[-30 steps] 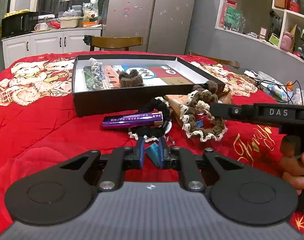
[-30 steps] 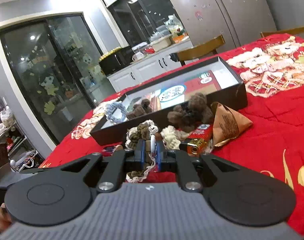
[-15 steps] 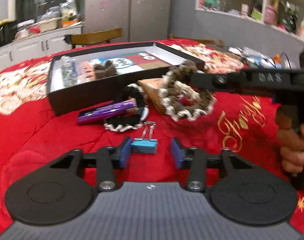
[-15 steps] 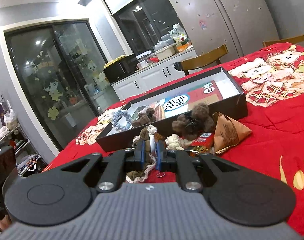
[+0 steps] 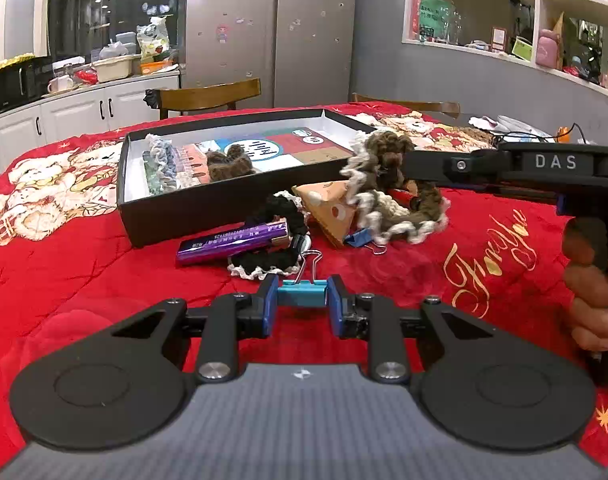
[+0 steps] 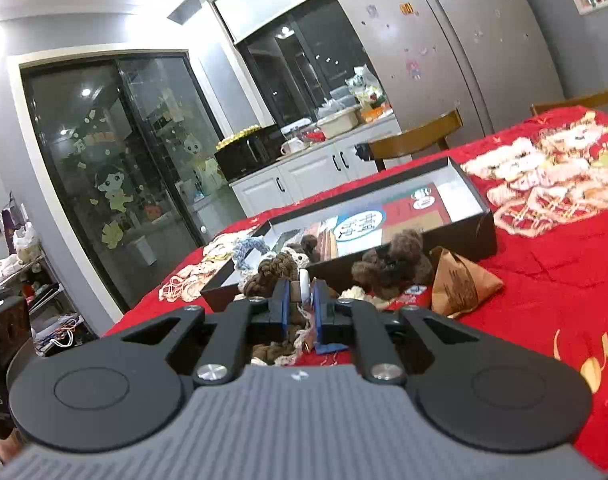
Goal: Organize objects
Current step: 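Lift the blue binder clip and brown hair tie off the table, then carry the binder clip and brown hair tie over the open box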
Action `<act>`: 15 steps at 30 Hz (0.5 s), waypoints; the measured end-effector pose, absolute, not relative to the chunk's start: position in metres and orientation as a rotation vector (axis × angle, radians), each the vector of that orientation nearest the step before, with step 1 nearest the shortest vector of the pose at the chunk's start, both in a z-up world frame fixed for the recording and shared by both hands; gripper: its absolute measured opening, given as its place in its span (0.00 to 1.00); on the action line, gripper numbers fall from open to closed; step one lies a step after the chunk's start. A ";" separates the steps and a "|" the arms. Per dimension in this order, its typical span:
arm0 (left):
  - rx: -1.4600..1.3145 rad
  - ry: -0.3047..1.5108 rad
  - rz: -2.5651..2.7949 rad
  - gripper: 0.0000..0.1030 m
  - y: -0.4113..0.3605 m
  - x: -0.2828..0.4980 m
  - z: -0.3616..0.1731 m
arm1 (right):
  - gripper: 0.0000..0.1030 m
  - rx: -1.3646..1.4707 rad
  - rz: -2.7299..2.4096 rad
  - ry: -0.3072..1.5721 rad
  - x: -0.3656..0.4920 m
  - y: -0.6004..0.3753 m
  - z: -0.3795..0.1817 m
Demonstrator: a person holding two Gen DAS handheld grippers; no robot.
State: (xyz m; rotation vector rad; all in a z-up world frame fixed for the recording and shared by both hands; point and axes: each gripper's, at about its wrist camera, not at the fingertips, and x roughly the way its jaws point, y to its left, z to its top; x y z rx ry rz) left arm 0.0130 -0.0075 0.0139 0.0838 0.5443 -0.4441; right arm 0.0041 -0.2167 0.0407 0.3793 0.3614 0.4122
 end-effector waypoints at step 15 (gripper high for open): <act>0.070 0.471 -0.405 0.30 -0.003 0.004 0.021 | 0.14 0.405 0.380 0.335 0.008 -0.222 0.046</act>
